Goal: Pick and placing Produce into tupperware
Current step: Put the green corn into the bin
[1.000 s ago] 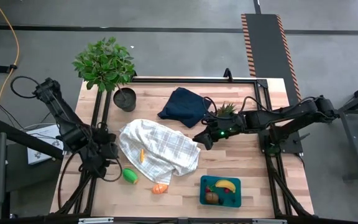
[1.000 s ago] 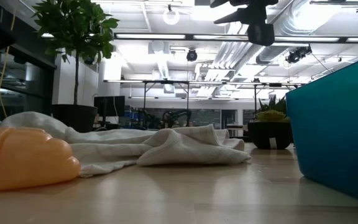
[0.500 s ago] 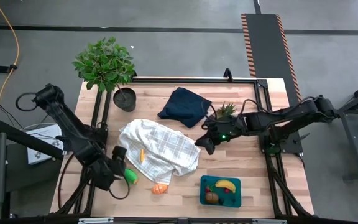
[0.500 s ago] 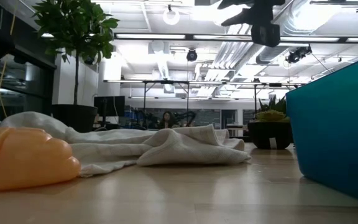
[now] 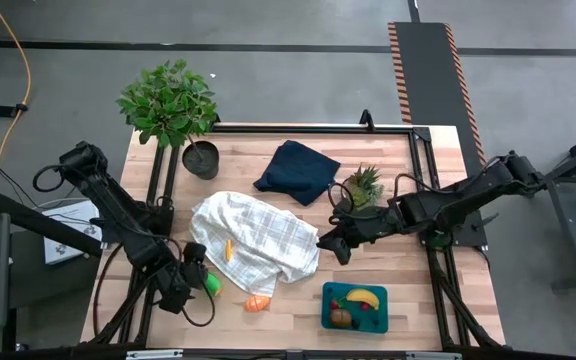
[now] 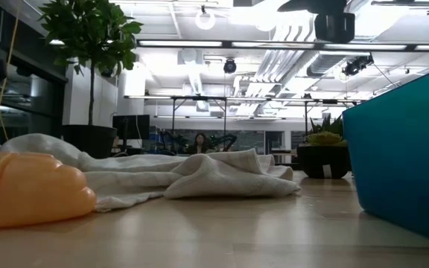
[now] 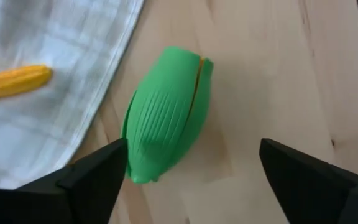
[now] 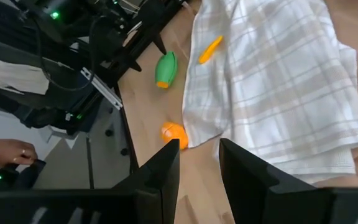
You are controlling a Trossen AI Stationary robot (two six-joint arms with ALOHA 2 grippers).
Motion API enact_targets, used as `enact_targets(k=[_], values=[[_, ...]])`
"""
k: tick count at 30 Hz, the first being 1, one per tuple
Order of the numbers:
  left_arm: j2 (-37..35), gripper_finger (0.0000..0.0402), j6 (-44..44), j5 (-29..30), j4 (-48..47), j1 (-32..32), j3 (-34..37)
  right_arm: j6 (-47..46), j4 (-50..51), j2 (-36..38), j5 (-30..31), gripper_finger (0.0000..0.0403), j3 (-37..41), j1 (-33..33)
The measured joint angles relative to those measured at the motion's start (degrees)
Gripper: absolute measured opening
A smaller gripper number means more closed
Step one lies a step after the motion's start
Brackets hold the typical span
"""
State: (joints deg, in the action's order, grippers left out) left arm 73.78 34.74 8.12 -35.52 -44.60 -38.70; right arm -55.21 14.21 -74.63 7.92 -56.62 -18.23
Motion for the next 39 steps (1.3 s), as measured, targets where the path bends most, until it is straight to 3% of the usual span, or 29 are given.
enact_targets(k=[5, 14, 26, 39], values=[[1.08, 0.0377, -3.11, 2.00, 1.54, 0.95, -0.02, -0.27, 0.52, 0.00, 0.09, 0.0103, 0.00, 0.06], [5.90, 0.0352, -12.26, 0.11, 4.01, 6.55, -0.01, -0.69, 0.71, 0.00, 0.65, 0.0103, 0.00, 0.06], [8.61, 0.0343, -15.15, -4.49, 5.54, 7.85, 0.00, -1.31, 1.09, 0.00, 2.58, 0.0103, 0.00, -0.61], [9.46, 0.0262, -14.64, -7.69, 5.44, 7.87, 0.00, -0.66, 1.41, 0.00, 3.08, 0.0103, 0.00, -0.97]])
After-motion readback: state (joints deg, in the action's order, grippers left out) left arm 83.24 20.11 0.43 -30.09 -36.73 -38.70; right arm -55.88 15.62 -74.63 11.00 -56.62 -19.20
